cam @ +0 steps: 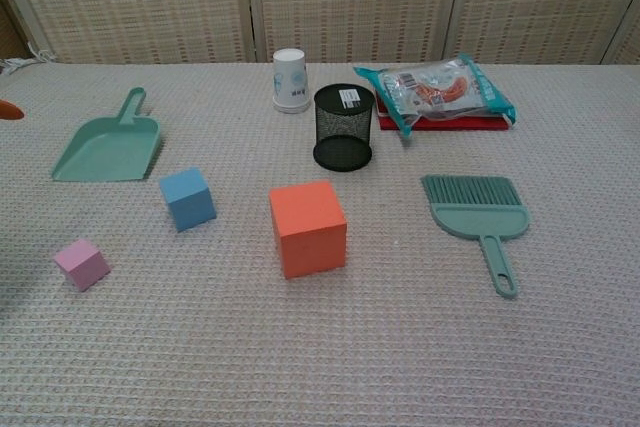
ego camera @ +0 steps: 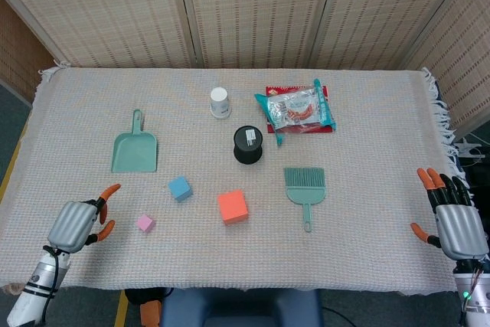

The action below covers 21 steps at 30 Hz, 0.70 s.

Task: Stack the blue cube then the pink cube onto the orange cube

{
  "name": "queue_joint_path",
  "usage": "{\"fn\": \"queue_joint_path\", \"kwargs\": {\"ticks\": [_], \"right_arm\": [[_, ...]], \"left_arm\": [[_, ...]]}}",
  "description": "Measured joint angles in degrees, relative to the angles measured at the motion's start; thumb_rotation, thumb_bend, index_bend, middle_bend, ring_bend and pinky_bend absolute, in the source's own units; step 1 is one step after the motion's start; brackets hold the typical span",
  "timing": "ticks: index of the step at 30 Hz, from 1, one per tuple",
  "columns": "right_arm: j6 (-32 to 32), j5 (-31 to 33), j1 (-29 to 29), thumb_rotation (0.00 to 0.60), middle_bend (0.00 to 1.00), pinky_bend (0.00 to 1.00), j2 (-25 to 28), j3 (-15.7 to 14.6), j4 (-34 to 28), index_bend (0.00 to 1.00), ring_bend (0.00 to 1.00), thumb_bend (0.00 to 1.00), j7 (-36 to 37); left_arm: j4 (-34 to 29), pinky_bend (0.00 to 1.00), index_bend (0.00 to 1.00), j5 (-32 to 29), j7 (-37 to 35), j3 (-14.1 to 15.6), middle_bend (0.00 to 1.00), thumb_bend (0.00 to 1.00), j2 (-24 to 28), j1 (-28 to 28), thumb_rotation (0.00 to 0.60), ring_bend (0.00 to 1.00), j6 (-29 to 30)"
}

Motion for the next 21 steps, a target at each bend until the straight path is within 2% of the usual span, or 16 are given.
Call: {"fn": "queue_joint_path", "kwargs": {"ticks": [5, 9, 15, 21], "right_arm": [[-0.80, 0.51, 0.28, 0.600, 0.00, 0.00, 0.09, 0.11, 0.12, 0.00, 0.00, 0.09, 0.34], [-0.91, 0.43, 0.36, 0.600, 0.00, 0.00, 0.07, 0.02, 0.06, 0.00, 0.00, 0.09, 0.26], [-2.18, 0.40, 0.76, 0.600, 0.00, 0.00, 0.24, -0.35, -0.09, 0.00, 0.00, 0.09, 0.60], [-2.49, 1.23, 1.08, 0.600, 0.00, 0.00, -0.28, 0.00, 0.09, 0.00, 0.00, 0.09, -0.03]], "left_arm": [[-2.09, 1.00, 0.15, -4.50, 2.81, -2.30, 0.99, 0.35, -0.61, -6.32, 0.600, 0.99, -8.83], [0.90, 1.00, 0.14, -5.61, 5.89, -3.24, 0.99, 0.35, -2.58, -10.02, 0.600, 1.00, -12.32], [10.65, 1.00, 0.14, -1.35, 6.24, -2.78, 0.99, 0.35, -6.47, -14.28, 0.600, 1.00, -13.69], [22.88, 1.00, 0.09, 4.20, 0.00, -1.35, 0.98, 0.35, -11.24, -18.68, 0.600, 1.00, -13.89]]}}
